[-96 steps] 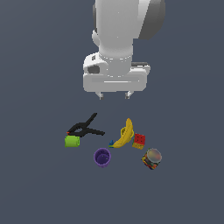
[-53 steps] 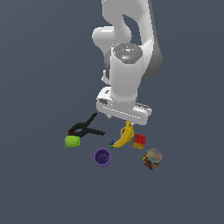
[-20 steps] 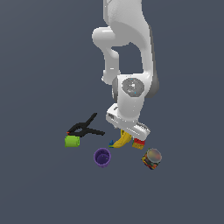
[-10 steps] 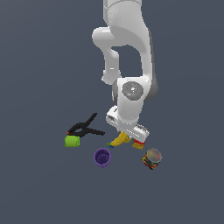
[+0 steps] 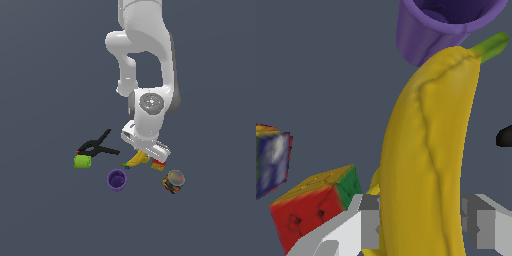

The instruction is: Pick up a designated object from a clutter of objects.

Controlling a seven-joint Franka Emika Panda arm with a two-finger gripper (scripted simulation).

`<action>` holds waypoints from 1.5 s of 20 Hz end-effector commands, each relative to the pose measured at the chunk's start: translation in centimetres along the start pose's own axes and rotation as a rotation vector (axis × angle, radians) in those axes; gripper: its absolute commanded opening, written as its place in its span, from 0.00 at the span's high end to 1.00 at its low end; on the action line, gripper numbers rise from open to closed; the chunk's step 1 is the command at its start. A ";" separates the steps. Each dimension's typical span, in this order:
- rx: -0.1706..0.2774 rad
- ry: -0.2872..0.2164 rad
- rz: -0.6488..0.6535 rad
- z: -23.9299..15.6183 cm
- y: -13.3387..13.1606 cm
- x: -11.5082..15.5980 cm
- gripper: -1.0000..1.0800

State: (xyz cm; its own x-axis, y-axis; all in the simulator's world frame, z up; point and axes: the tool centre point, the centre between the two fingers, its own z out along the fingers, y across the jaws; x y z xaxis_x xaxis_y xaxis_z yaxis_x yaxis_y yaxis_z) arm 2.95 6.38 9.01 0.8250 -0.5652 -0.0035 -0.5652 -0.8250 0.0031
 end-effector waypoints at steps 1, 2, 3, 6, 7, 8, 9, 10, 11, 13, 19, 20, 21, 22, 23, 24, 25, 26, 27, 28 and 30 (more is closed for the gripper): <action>0.002 0.002 0.000 -0.5 -0.1 -0.1 1.00; 0.002 0.002 0.000 -0.8 -0.2 -0.2 1.00; 0.002 0.002 0.000 -1.1 -0.2 -0.3 1.00; 0.002 0.002 0.000 -2.5 -0.4 -0.7 1.00; 0.002 0.002 0.000 -3.0 -0.4 -0.9 1.00; 0.002 0.002 0.000 -3.6 -0.5 -1.1 1.00; 0.002 0.003 0.000 -4.3 -0.6 -1.4 1.00; 0.002 0.003 0.000 -5.1 -0.7 -1.6 1.00; 0.002 0.003 0.000 -5.8 -0.8 -1.9 1.00; 0.002 0.003 0.000 -7.6 -1.0 -2.5 1.00; 0.001 0.004 0.000 -13.8 -1.9 -4.5 1.00; 0.001 0.004 0.000 -14.9 -2.0 -4.9 1.00; 0.001 0.004 0.000 -16.1 -2.2 -5.2 1.00; 0.001 0.004 0.000 -17.2 -2.3 -5.6 1.00; 0.001 0.004 0.000 -18.3 -2.5 -6.0 1.00; 0.001 0.004 0.000 -19.4 -2.7 -6.3 1.00; 0.001 0.004 0.000 -20.4 -2.8 -6.6 1.00; 0.001 0.004 0.000 -21.5 -3.0 -7.0 1.00; 0.001 0.004 0.000 -22.5 -3.1 -7.3 1.00; 0.001 0.004 0.000 -23.4 -3.3 -7.6 1.00; 0.002 0.004 -0.001 -25.3 -3.6 -8.1 1.00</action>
State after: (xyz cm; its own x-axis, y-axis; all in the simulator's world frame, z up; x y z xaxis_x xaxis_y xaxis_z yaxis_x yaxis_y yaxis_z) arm -1.36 13.52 32.78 0.8255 -0.5644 0.0000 -0.5644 -0.8255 0.0018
